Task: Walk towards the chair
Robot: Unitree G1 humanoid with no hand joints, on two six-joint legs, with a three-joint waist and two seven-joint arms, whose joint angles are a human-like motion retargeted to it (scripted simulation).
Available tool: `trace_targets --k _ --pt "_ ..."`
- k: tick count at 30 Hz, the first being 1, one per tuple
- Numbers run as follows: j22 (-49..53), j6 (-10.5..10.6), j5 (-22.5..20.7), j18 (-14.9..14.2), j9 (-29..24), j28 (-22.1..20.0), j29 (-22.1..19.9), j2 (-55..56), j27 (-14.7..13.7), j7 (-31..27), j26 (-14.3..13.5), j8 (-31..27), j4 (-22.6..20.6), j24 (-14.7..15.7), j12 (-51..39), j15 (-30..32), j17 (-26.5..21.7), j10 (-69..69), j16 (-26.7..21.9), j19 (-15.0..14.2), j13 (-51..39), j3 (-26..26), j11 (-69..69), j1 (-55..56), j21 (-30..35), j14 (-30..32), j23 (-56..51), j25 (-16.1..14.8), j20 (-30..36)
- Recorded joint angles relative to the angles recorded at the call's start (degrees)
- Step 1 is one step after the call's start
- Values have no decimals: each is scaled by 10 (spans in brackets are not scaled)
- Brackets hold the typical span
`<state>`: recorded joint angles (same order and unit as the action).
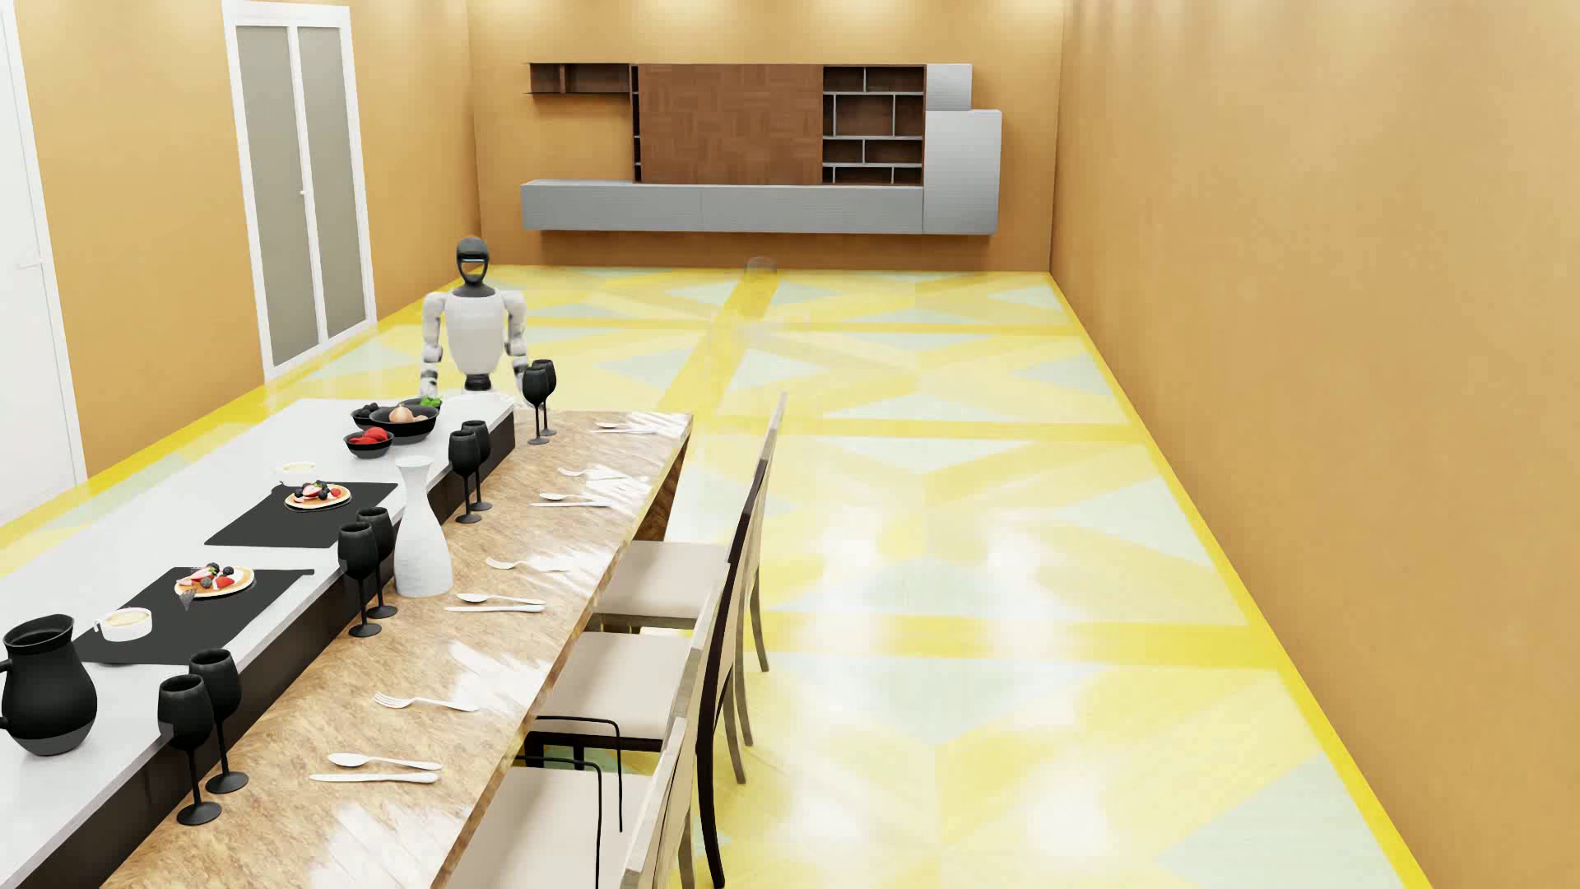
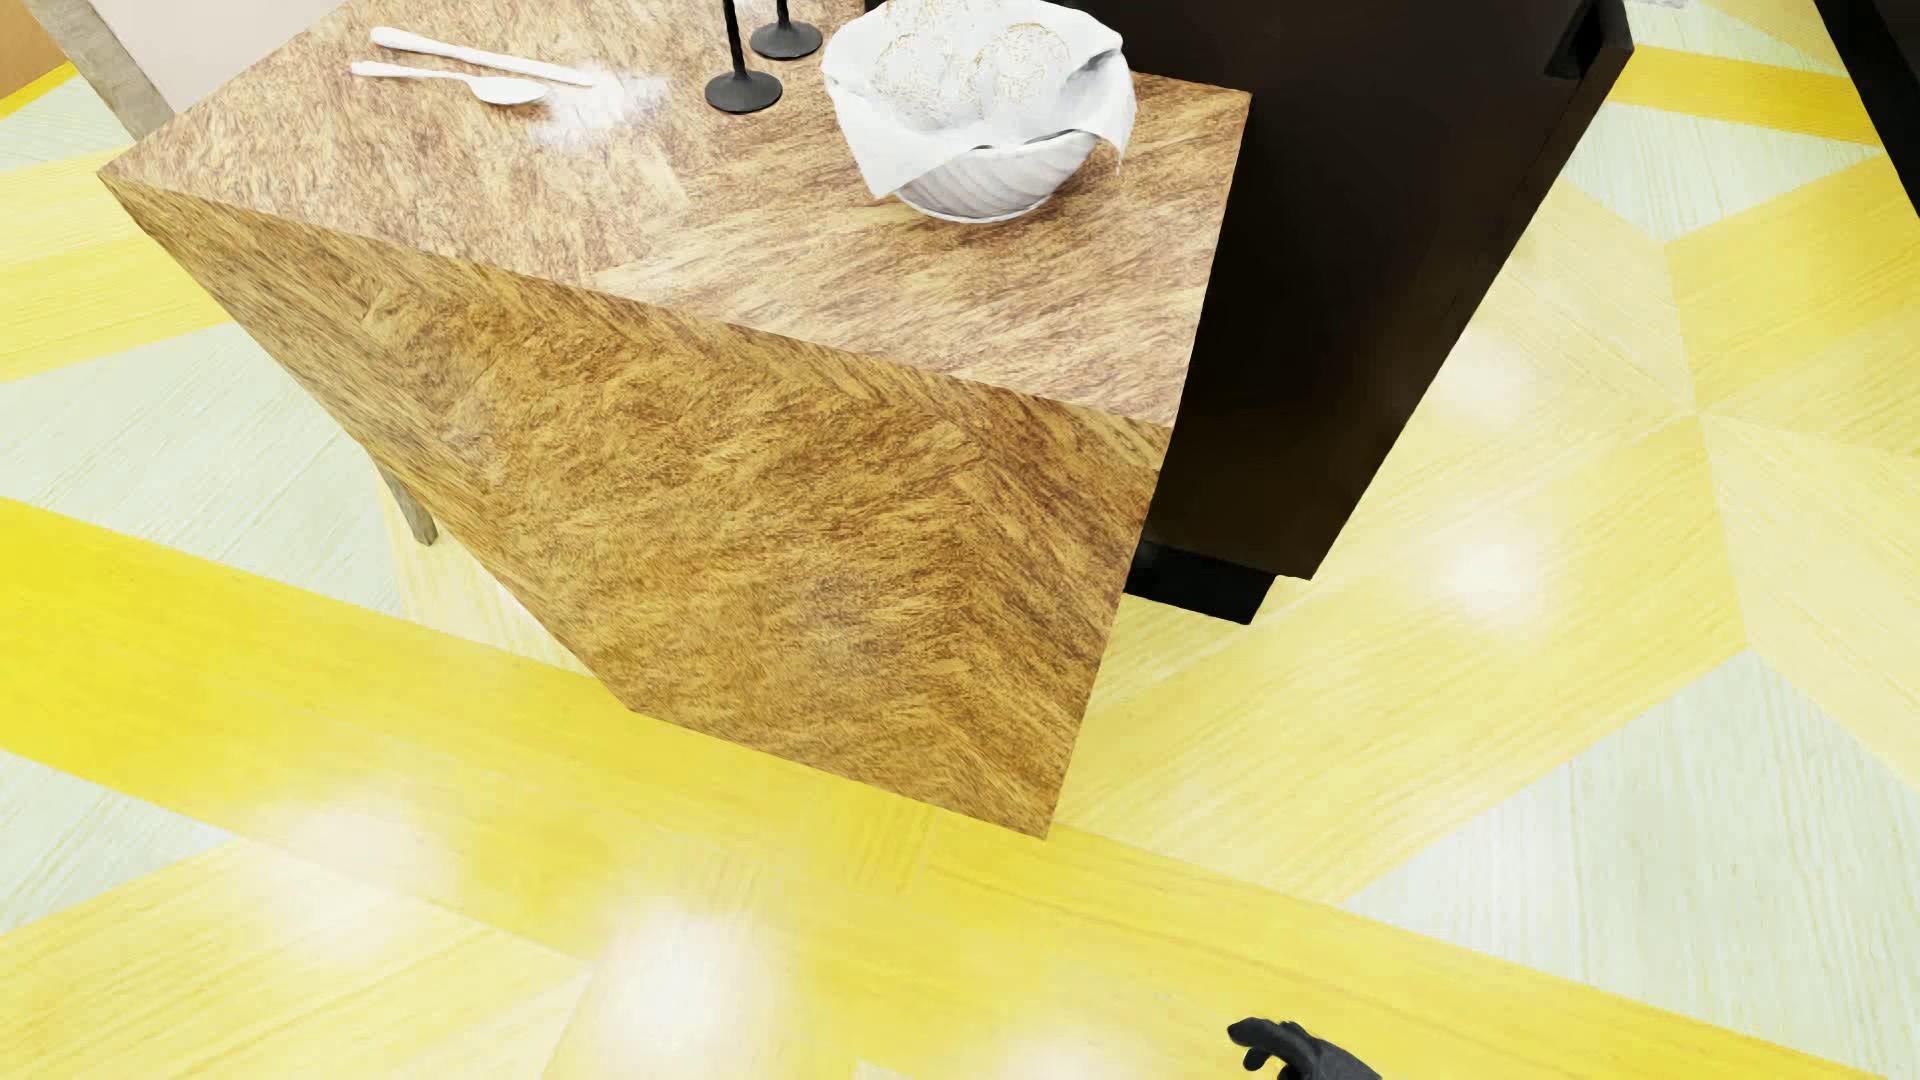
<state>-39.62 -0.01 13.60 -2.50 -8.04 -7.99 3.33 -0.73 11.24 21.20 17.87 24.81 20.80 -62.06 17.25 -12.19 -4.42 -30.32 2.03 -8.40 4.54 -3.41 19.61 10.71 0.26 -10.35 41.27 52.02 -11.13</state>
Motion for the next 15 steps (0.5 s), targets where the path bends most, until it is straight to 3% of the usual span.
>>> trace_targets --k 1,2,3,6,7,8,9,10,12,15 --pt "-2 0 9 7 2 -5 -2 -7 3 63 4 8 22 -3 0 1 -1 14 1 -11 3 0 2 -17 1 10 -7 -5 -6" --pt "-6 1 21 -5 4 -10 -4 -13 3 101 7 15 29 -5 -4 2 -5 21 4 -25 10 -1 6 -31 -1 30 -16 -13 -11" --pt "-10 1 37 -37 5 -17 -10 -19 2 101 10 19 20 -3 -9 4 -11 17 8 -41 19 -3 12 -35 -2 28 -26 -19 -16" --pt "-42 -10 119 -13 2 -6 -17 -12 4 103 0 4 -49 -9 -44 56 -36 1 13 -56 57 -7 68 -45 -5 -13 -44 -32 -2" --pt "-52 -17 157 0 1 0 -13 12 6 102 -4 -6 -83 -22 -60 89 -44 10 10 -14 69 -6 120 -53 -3 -21 -45 -33 12" --pt "-62 -26 200 13 -1 -4 -10 37 12 99 -11 3 -117 -35 -75 113 -46 25 7 98 86 -4 177 -63 0 -25 -45 -33 23" --pt "-66 -35 226 25 -3 -5 -6 62 16 91 -20 7 -149 -40 -92 103 -44 43 3 151 102 0 234 -76 3 -27 -45 -32 28" --pt "-64 -43 221 36 -6 3 -2 99 19 74 -26 -22 -176 -39 -113 76 -38 59 -2 166 120 9 299 -87 5 -29 -47 -28 33" --pt "-56 -54 160 55 -10 35 -1 185 22 25 -46 -97 -219 -40 -152 55 -13 82 -21 156 154 30 422 -106 -4 -31 -50 -32 60" --pt "-37 -61 78 80 -11 82 4 280 20 -58 -77 -101 -276 -68 -210 58 22 113 -51 146 190 52 491 -133 -6 -34 -39 -29 136"
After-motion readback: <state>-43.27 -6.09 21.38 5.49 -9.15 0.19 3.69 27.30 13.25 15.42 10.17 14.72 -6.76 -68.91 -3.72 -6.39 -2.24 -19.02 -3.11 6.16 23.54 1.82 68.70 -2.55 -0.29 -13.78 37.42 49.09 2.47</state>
